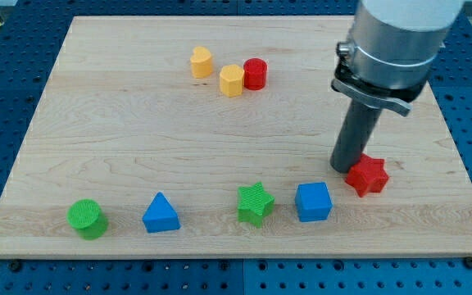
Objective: Place the red star to the right of the blue cube
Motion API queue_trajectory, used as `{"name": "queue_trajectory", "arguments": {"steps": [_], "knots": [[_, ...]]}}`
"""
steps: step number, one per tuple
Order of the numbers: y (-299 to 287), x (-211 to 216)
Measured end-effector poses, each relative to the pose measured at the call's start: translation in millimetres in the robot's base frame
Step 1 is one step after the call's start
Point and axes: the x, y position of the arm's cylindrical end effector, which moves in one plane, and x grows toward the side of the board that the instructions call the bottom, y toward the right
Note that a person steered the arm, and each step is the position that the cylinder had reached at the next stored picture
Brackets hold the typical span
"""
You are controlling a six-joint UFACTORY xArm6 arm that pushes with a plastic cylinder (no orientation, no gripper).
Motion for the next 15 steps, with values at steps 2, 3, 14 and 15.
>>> {"name": "queue_trajectory", "arguments": {"steps": [2,3,14,15], "knots": [[7.4,8.6],[9.1,-7.9],[85.3,13.2],[88.7,23.4]]}}
